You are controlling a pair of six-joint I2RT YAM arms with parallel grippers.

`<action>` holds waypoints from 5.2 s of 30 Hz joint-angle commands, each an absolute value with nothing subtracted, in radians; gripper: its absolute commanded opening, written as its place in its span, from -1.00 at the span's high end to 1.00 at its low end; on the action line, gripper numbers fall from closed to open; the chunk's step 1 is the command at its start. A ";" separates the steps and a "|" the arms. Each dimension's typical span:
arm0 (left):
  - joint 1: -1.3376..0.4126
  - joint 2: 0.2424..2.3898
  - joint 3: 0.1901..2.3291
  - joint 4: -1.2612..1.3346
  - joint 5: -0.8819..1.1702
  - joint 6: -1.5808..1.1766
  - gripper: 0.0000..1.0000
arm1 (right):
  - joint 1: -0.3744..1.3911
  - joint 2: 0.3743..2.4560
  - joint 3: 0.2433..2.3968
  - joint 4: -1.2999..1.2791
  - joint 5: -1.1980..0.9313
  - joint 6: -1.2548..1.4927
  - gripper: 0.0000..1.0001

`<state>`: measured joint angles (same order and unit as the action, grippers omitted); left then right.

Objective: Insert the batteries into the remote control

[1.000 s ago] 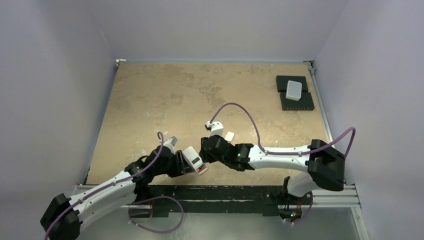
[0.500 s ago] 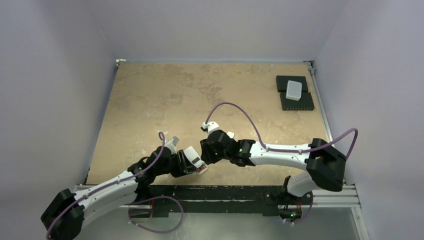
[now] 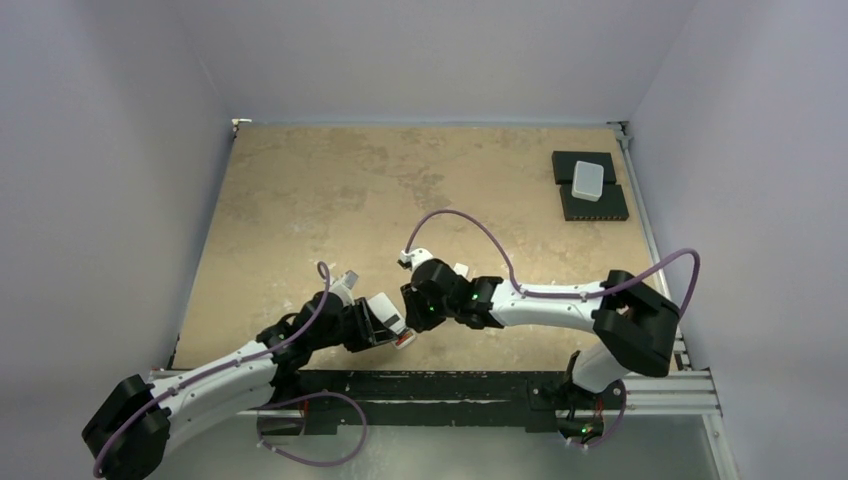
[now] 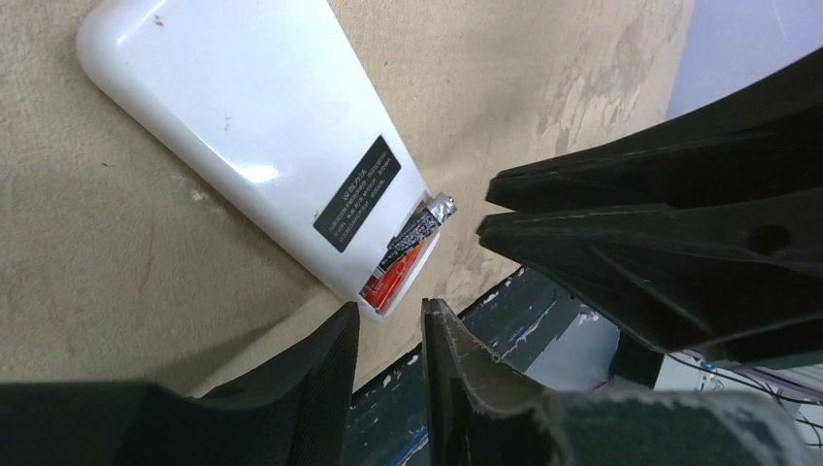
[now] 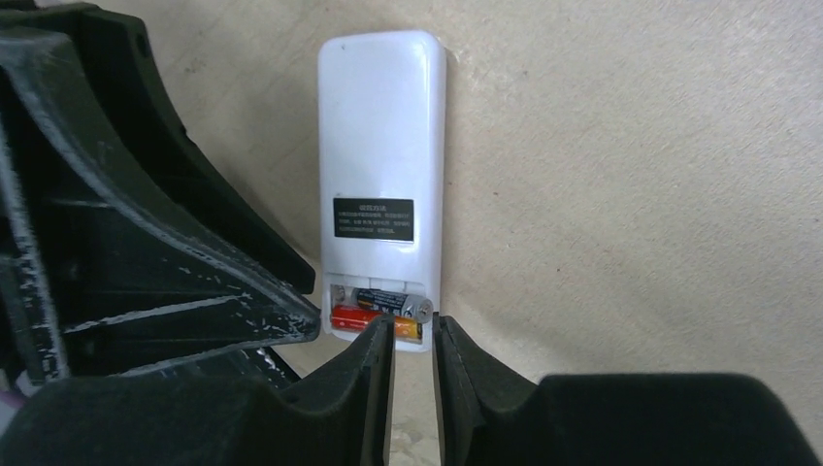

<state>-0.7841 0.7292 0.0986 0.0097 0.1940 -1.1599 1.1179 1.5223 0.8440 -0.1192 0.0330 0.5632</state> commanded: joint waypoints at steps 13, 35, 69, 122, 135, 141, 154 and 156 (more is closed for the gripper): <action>-0.786 0.736 0.084 0.031 0.169 -1.151 0.40 | 1.114 1.596 0.882 -0.104 -0.045 0.535 0.53; -0.786 0.775 0.082 0.075 0.171 -1.146 0.40 | 1.114 1.583 0.914 -0.127 -0.021 0.512 0.57; -0.787 0.804 0.091 0.104 0.184 -1.144 0.53 | 1.114 1.600 0.921 -0.140 -0.003 0.508 0.59; -0.787 0.827 0.098 0.123 0.186 -1.137 0.53 | 1.222 1.707 0.943 -0.211 0.114 0.569 0.88; -0.787 0.815 0.098 0.104 0.184 -1.132 0.53 | 1.324 1.777 0.988 -0.335 0.305 0.613 0.90; -0.786 0.812 0.101 0.095 0.183 -1.128 0.53 | 1.324 1.731 1.030 -0.358 0.332 0.626 0.85; -0.787 0.783 0.131 0.021 0.155 -1.096 0.52 | 1.323 1.614 1.127 -0.471 0.429 0.591 0.46; -0.786 0.785 0.136 0.014 0.151 -1.090 0.52 | 1.320 1.604 1.141 -0.485 0.445 0.578 0.35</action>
<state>-0.7841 0.7921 0.0948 0.0265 0.1726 -1.1275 1.3174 1.6539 1.0801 -0.4412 0.3786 0.6025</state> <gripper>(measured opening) 0.239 0.282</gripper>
